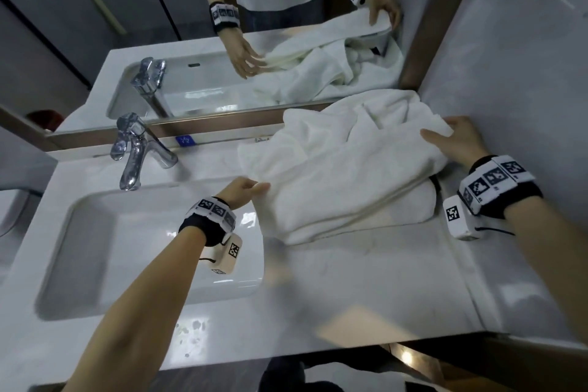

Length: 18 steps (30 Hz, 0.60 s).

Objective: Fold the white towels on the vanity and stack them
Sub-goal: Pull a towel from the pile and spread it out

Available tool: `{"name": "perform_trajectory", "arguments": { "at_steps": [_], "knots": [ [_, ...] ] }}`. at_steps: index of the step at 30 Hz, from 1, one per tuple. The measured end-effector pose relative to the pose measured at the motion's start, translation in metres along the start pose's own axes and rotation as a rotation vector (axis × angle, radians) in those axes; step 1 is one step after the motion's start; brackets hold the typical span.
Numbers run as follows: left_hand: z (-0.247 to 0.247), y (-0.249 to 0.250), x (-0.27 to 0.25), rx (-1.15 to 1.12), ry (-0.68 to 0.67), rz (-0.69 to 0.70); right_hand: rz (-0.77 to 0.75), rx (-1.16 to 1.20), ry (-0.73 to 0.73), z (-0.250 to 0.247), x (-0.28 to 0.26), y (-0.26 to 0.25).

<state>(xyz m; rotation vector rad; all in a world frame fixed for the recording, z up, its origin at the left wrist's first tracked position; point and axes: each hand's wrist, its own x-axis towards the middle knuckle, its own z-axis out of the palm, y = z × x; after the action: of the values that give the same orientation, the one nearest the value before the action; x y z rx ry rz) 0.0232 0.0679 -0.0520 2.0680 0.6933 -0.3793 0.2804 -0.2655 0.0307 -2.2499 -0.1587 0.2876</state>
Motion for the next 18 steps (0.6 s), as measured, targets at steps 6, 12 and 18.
{"name": "perform_trajectory", "arguments": {
  "at_steps": [6,12,18],
  "knots": [
    [-0.012,0.003,-0.013,-0.304,0.283,0.152,-0.064,0.120,0.034,-0.016,-0.017,0.001],
    [-0.011,0.015,-0.014,-0.403,0.141,0.084,-0.055,0.143,0.068,-0.010,-0.039,0.001],
    [0.012,-0.003,-0.020,-0.398,0.221,0.115,-0.058,0.111,0.126,-0.010,-0.062,0.028]
  ]
}}
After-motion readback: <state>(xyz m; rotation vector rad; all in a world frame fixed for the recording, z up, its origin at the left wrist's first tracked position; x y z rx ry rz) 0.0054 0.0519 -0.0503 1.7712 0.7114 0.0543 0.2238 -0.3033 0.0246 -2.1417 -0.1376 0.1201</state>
